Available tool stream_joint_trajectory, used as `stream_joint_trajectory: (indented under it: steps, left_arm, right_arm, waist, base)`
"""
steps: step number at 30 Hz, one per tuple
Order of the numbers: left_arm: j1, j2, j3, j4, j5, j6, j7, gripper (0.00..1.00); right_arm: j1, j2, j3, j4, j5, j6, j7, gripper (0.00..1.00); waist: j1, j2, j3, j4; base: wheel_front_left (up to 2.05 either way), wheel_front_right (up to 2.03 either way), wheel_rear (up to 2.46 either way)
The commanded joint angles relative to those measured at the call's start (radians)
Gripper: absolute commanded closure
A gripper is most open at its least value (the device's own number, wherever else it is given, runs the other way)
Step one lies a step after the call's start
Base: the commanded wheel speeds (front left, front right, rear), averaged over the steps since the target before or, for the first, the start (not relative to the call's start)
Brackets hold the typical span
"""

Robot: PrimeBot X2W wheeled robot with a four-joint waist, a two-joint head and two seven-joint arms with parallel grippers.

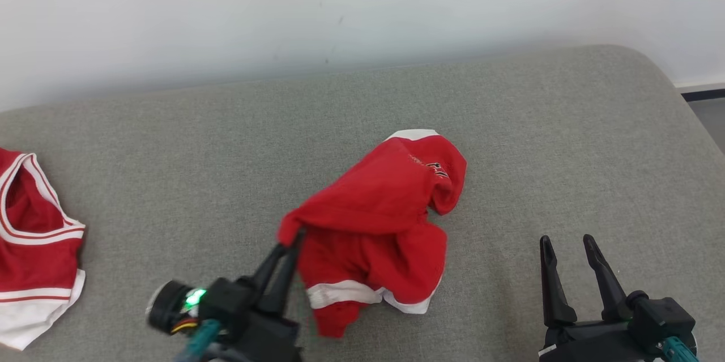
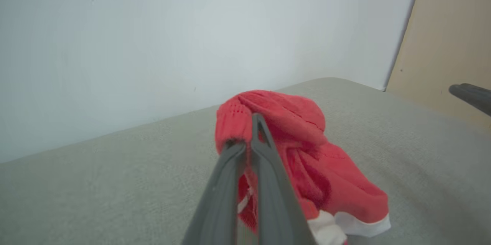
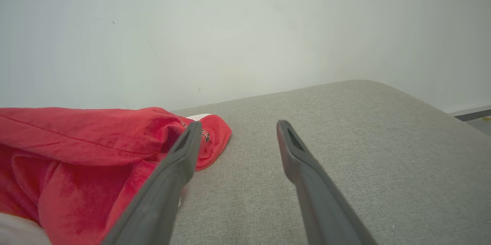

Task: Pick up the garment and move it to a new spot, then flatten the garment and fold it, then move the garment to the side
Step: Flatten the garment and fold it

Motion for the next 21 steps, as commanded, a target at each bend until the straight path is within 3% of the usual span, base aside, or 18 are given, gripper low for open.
stream_joint_trajectory:
  steps: [1, 8, 14, 15, 16, 21]
  left_arm:
    - [0.034, 0.028, 0.034, 0.006, -0.025, 0.012, -0.005, 1.00]
    - [0.096, 0.087, 0.126, 0.076, -0.078, 0.040, -0.014, 1.00]
    - [0.102, 0.074, 0.157, 0.153, -0.091, 0.036, -0.019, 1.00]
    - [0.097, 0.069, 0.160, 0.165, -0.090, 0.037, -0.020, 0.60]
    - [0.091, 0.064, 0.160, 0.175, -0.086, 0.034, -0.021, 0.00]
    - [0.096, 0.035, 0.180, 0.164, -0.063, 0.037, -0.020, 0.00]
  right_arm:
    - [0.006, 0.000, -0.005, 0.002, -0.011, -0.002, -0.001, 0.00]
    - [0.001, 0.000, -0.009, 0.001, -0.020, -0.002, -0.001, 0.00]
    - [-0.005, 0.000, -0.013, 0.010, -0.026, -0.002, -0.001, 0.00]
    - [-0.007, 0.000, -0.012, 0.012, -0.027, -0.002, -0.001, 0.00]
    - [-0.008, 0.000, -0.012, 0.013, -0.027, -0.002, -0.001, 0.00]
    - [0.003, 0.000, -0.016, 0.016, -0.025, -0.002, -0.001, 0.00]
  waist:
    - [0.0002, 0.0000, 0.007, -0.006]
    - [0.0002, 0.0000, 0.022, -0.012]
    - [0.0002, 0.0000, 0.029, 0.006]
    - [0.0002, 0.0000, 0.028, 0.010]
    - [0.0002, 0.0000, 0.026, 0.014]
    - [0.0002, 0.0000, 0.008, 0.044]
  base:
    - [0.00, 0.00, 0.00]
    - [0.00, 0.00, 0.00]
    - [0.00, 0.00, 0.00]
    - [0.00, 0.00, 0.00]
    - [0.00, 0.00, 0.00]
    - [0.00, 0.00, 0.00]
